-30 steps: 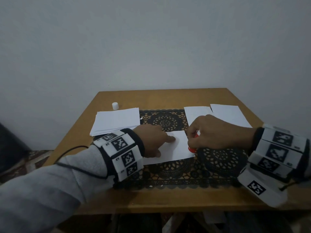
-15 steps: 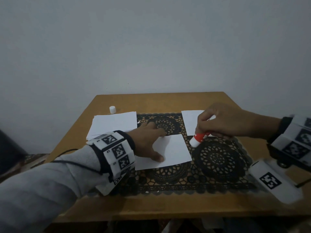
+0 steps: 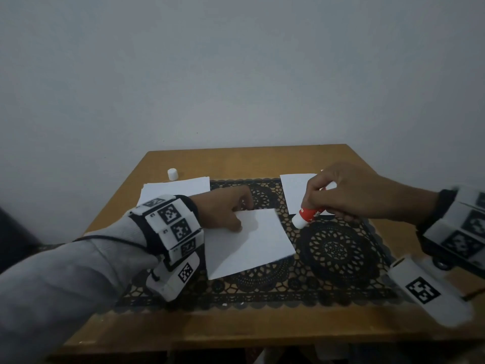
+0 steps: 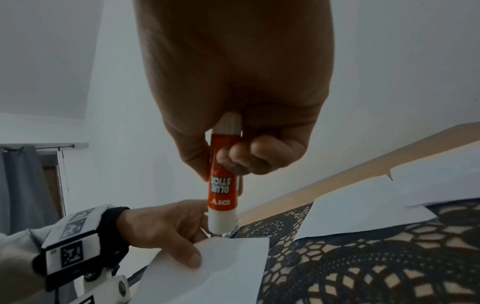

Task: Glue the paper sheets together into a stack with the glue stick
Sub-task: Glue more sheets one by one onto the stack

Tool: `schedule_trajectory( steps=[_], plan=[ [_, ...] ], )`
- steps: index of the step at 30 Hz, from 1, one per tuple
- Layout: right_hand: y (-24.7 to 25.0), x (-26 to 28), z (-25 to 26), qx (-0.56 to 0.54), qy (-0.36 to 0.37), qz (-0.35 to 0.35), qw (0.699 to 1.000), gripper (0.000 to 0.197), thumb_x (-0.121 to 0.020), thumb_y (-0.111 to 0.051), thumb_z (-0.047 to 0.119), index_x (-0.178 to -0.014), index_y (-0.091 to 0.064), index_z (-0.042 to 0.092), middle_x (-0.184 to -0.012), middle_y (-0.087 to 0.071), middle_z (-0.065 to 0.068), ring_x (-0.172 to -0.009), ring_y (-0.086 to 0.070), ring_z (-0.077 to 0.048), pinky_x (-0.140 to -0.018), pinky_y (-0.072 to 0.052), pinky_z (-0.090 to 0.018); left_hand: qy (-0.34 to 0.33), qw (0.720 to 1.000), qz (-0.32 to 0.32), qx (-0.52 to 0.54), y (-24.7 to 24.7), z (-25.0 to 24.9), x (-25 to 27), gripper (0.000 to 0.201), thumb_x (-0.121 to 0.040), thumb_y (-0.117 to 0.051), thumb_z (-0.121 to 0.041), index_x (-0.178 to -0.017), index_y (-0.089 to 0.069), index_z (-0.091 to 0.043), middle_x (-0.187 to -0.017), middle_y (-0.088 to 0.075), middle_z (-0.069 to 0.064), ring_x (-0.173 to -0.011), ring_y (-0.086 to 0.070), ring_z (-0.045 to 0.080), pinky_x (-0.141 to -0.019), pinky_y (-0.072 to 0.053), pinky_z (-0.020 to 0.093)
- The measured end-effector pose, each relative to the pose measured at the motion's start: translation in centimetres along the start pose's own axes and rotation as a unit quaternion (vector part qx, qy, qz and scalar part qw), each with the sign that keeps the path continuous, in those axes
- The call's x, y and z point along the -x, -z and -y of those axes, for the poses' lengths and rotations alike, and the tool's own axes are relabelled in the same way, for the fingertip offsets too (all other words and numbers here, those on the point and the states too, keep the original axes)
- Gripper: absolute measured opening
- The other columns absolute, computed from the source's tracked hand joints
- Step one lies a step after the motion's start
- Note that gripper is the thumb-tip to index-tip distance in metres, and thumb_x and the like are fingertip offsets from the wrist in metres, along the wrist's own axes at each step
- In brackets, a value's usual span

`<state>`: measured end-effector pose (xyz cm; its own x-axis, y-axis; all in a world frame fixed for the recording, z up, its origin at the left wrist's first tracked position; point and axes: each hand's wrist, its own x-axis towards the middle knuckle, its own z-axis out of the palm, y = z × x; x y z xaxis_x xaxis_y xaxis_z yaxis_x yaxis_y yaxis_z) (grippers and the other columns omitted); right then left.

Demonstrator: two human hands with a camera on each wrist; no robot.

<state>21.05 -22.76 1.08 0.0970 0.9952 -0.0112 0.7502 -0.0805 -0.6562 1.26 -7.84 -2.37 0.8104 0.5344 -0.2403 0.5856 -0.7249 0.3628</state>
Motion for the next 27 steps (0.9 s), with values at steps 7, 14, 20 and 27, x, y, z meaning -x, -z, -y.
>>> schedule_trajectory(
  steps=[7,14,20,27],
  plan=[
    [-0.7,-1.1,-0.3,0.076,0.038,-0.045,0.995,0.019,-0.083,-0.064,0.029,-0.068,-0.075,0.024,-0.067,-0.069,0.004,-0.062,-0.061,-0.019,-0.057,-0.047,-0.027,-0.023,0.999,-0.036,0.021,0.4,-0.4,1.6,0.041,-0.091,-0.056,-0.01,-0.127,-0.059,-0.029,-0.128,-0.052,-0.011,-0.083,-0.048,-0.006,-0.068,-0.036,0.003],
    [-1.9,-3.2,0.2,0.128,0.035,-0.066,0.989,0.018,-0.083,-0.065,0.03,-0.071,-0.074,0.021,-0.056,-0.059,0.022,-0.05,-0.051,-0.007,-0.054,-0.044,-0.028,0.063,0.998,-0.018,-0.006,-1.1,-0.5,1.9,0.028,-0.096,-0.052,-0.029,-0.106,-0.062,-0.005,-0.114,-0.055,0.003,-0.109,-0.053,0.019,-0.091,-0.039,0.026],
    [-3.5,-5.6,0.4,0.15,0.044,-0.059,0.986,0.019,-0.085,-0.065,0.028,-0.074,-0.074,0.015,-0.075,-0.064,0.01,-0.06,-0.052,-0.006,-0.063,-0.046,-0.029,0.08,0.995,0.019,-0.059,-1.6,-0.9,2.6,0.042,-0.091,-0.059,-0.037,-0.13,-0.049,-0.023,-0.107,-0.052,-0.001,-0.093,-0.044,0.012,-0.079,-0.036,0.022],
    [-5.4,-7.4,0.3,0.167,0.032,-0.044,0.984,0.02,-0.084,-0.064,0.028,-0.078,-0.074,0.013,-0.091,-0.07,-0.003,-0.085,-0.064,-0.022,-0.078,-0.055,-0.043,0.077,0.988,-0.004,-0.132,-2.2,-0.9,2.3,0.052,-0.083,-0.066,-0.047,-0.127,-0.048,-0.028,-0.116,-0.06,0.0,-0.098,-0.053,0.017,-0.081,-0.047,0.029]
  ],
)
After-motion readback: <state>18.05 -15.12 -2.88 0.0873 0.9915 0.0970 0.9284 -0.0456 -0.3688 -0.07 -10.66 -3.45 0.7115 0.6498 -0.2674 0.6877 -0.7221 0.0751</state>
